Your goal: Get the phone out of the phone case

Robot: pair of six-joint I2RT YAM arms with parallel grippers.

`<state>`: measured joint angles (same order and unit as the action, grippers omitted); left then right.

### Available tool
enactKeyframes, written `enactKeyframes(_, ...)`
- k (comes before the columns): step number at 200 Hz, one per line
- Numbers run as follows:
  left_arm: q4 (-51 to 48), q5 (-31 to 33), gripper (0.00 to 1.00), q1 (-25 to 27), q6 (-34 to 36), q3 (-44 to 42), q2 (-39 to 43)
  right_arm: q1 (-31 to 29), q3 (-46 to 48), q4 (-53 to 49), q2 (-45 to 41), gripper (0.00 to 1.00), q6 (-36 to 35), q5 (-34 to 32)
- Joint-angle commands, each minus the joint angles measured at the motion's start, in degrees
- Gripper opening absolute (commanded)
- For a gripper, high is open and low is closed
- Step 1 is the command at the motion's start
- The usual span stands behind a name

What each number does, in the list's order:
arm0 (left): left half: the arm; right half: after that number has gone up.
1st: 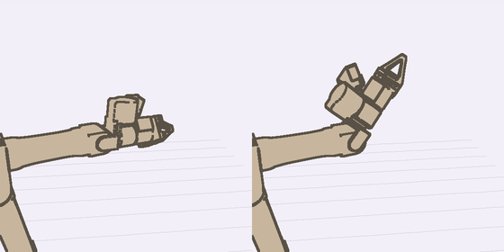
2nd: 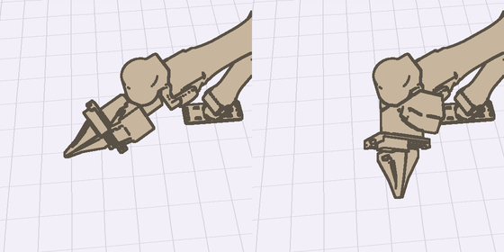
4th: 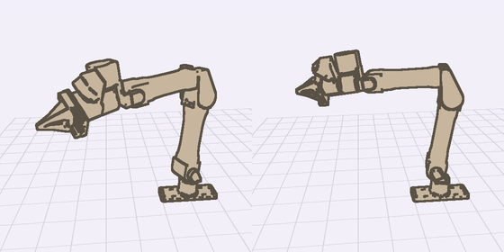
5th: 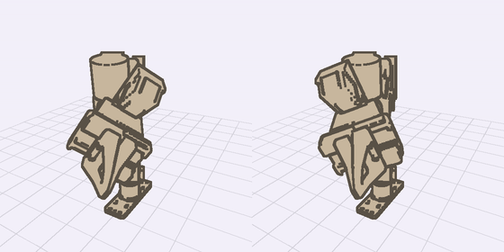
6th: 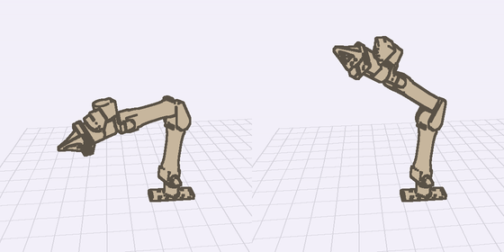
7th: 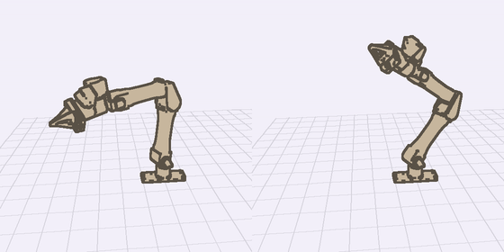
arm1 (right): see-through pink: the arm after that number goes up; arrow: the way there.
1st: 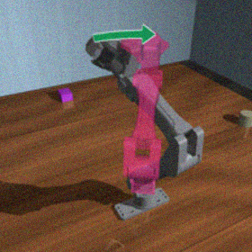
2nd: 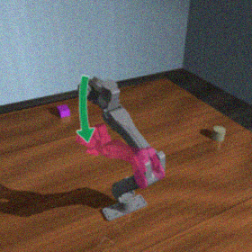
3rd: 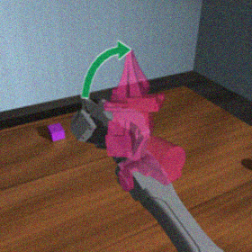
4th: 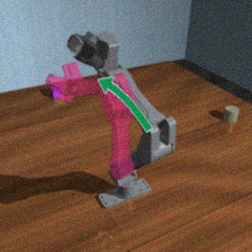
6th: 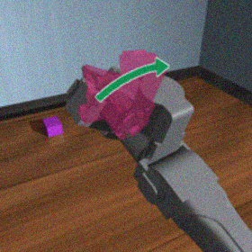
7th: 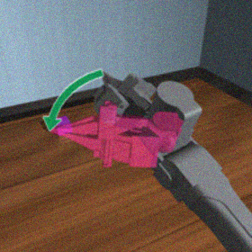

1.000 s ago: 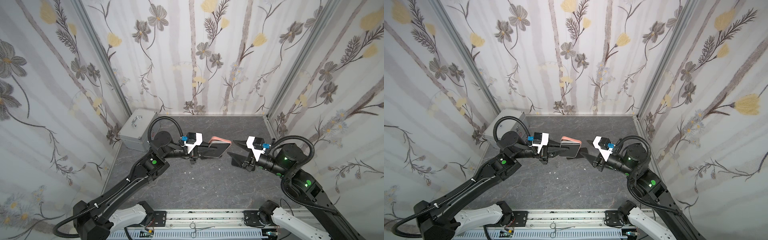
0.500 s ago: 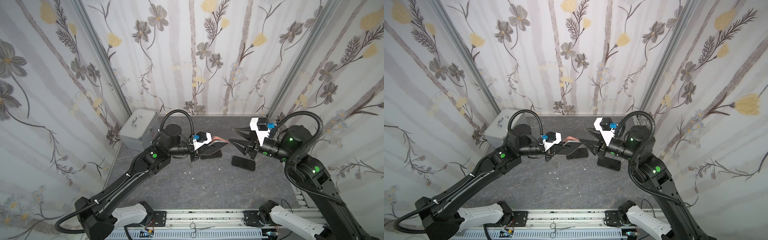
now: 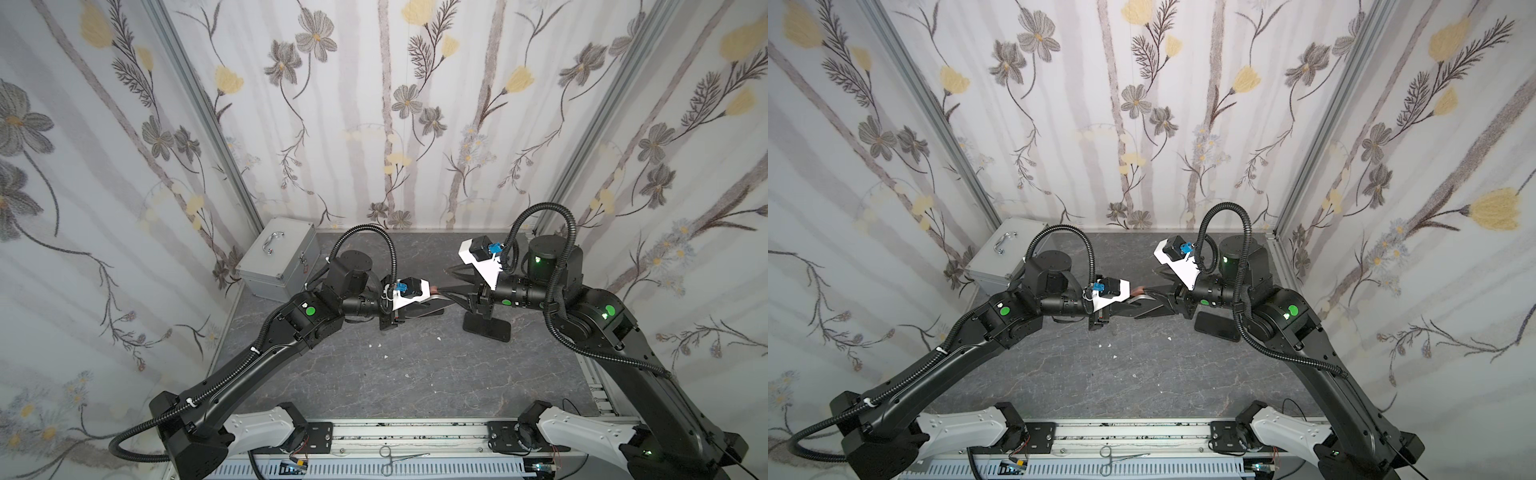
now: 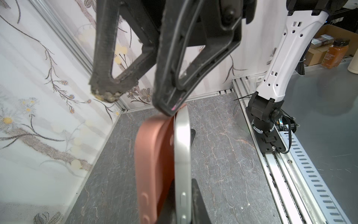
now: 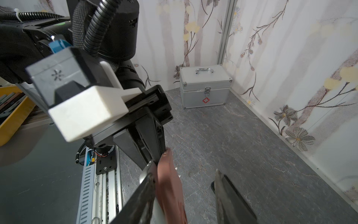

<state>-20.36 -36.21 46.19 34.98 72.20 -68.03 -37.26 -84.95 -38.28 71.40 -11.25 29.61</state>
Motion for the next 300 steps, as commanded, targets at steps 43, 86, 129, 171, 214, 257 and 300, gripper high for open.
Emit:
enactKeyframes(43,1.64,0.25,0.00,0.47,2.56,0.09,0.53,-0.54,0.46,-2.20,1.44,0.49,-2.11,-0.23)
enactKeyframes(86,1.73,2.77,0.00,0.97,3.56,0.14,0.70,-0.55,0.90,-4.87,2.95,0.45,-2.55,1.07)
enactKeyframes(129,2.07,5.28,0.00,1.18,3.95,0.04,1.23,-0.58,1.36,-5.74,4.02,0.37,-1.32,5.32)
enactKeyframes(171,2.78,6.71,0.00,1.26,4.12,-0.31,1.90,-0.45,1.76,-5.62,4.19,0.29,-0.24,8.72)
enactKeyframes(214,3.50,7.17,0.00,1.23,3.77,-0.44,1.58,-0.29,1.88,-4.07,3.93,0.19,2.38,9.01)
enactKeyframes(257,4.17,7.56,0.00,1.29,3.28,-1.36,2.27,0.84,3.15,-0.62,3.07,0.08,5.61,8.38)
enactKeyframes(300,4.54,2.26,0.00,1.35,2.14,-1.36,2.60,4.81,5.76,5.72,1.85,0.00,13.45,2.41)
